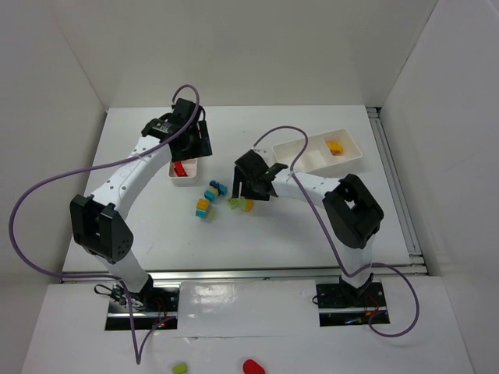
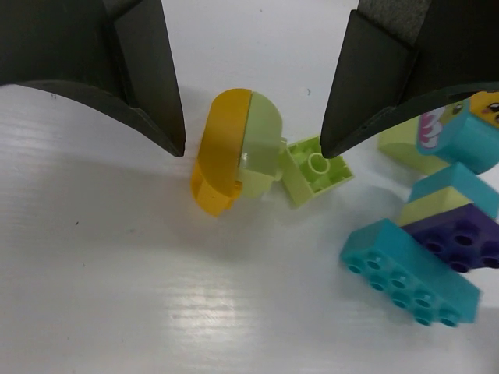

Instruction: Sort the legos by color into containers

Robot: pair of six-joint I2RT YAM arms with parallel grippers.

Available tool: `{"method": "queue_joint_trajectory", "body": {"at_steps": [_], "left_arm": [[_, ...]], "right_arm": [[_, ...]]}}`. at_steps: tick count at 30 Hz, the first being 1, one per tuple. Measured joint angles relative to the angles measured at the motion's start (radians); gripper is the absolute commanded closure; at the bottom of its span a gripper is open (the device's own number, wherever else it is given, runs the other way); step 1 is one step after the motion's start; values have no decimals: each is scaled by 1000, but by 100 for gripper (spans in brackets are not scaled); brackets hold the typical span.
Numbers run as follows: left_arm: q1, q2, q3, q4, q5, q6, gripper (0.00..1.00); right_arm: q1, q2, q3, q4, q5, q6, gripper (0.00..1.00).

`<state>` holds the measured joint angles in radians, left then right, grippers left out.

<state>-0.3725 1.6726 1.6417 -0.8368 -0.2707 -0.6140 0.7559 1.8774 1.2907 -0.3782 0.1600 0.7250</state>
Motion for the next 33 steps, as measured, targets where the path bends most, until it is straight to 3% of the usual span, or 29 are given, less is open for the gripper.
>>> {"method": "queue_joint_trajectory", "body": {"at_steps": [7, 13, 18, 22, 29, 33], "left_arm": [[0, 0, 0, 0, 17, 3, 20], [0, 0, 0, 0, 26, 5, 20], [0, 0, 0, 5, 87, 33, 16], [17, 1, 0, 27, 270, 89, 10], [61, 50, -39, 136, 712, 159, 9], [67, 124, -62, 183, 909, 186, 9]], "right_arm": [[6, 44, 0, -49, 13, 18, 37], [7, 48, 3, -58, 23, 18, 56], [7, 38, 3, -65, 31, 1, 59], [7, -58, -34, -62, 26, -55, 59], [3, -316, -126, -18, -21, -202, 59], [-3, -377, -135, -7, -66, -258, 59]]}}
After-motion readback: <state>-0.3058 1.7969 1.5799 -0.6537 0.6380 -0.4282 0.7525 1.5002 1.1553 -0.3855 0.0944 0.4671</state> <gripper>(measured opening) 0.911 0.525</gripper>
